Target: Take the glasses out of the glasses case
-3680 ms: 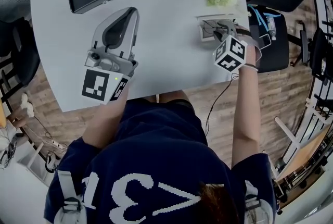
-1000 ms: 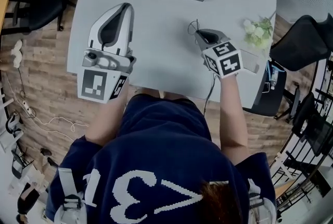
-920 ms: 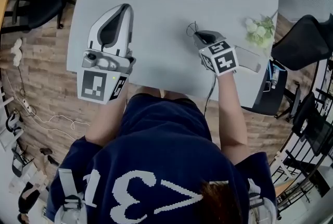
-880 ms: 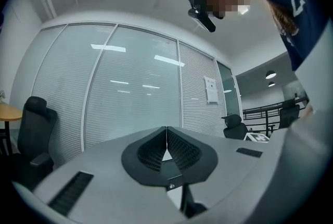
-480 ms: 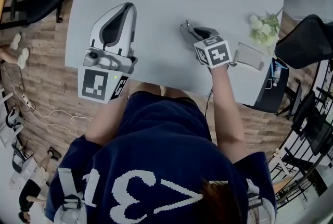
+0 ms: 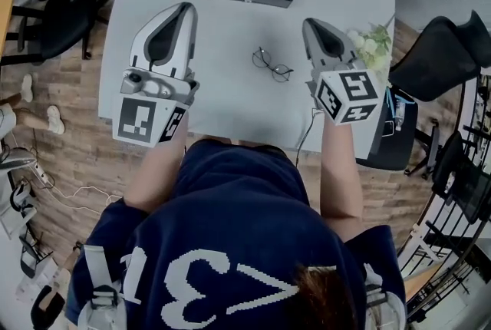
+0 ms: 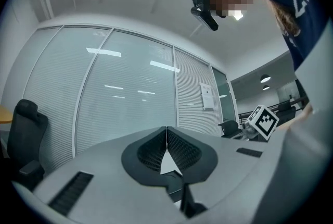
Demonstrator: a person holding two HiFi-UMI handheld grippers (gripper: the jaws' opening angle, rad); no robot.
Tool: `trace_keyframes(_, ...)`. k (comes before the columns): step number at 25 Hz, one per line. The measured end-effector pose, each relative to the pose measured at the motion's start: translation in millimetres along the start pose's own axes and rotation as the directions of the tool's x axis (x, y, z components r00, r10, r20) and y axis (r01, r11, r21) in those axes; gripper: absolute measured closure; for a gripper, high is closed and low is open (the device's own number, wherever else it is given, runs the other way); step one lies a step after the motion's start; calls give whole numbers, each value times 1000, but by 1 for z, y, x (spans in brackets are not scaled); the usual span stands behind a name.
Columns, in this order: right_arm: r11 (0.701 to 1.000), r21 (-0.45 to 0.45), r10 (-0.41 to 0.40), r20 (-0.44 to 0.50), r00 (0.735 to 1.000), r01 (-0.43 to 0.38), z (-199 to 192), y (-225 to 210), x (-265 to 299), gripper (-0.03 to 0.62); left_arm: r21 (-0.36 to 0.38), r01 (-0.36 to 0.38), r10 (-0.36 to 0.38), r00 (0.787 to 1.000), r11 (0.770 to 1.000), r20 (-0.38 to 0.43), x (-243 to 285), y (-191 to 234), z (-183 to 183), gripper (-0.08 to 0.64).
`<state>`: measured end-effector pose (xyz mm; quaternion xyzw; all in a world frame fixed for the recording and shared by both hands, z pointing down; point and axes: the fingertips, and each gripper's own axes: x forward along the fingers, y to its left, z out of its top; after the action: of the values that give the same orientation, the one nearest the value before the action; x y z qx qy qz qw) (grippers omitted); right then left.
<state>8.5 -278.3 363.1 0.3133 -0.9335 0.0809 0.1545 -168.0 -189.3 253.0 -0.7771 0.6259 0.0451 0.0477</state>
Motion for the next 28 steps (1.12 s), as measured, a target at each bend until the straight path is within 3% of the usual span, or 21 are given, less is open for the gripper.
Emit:
trace_keyframes(4, 998, 13, -67, 172, 983, 66, 54, -12, -30, 566, 2, 21, -21, 999, 1000, 28, 11, -6, 14, 543)
trace_keyframes(8, 996, 8, -90, 257, 962, 91, 82, -14, -49, 568, 9, 39, -39, 998, 999, 40, 16, -12, 21, 543)
trace_keyframes(16, 992, 39, -124, 304, 945, 118, 97, -18, -65, 568, 17, 43, -44, 998, 999, 38, 17, -13, 25, 543)
trace_keyframes(28, 992, 5, -119, 323, 939, 124, 98, -12, -68, 568, 18, 49, -50, 998, 999, 32, 17, -20, 20, 543)
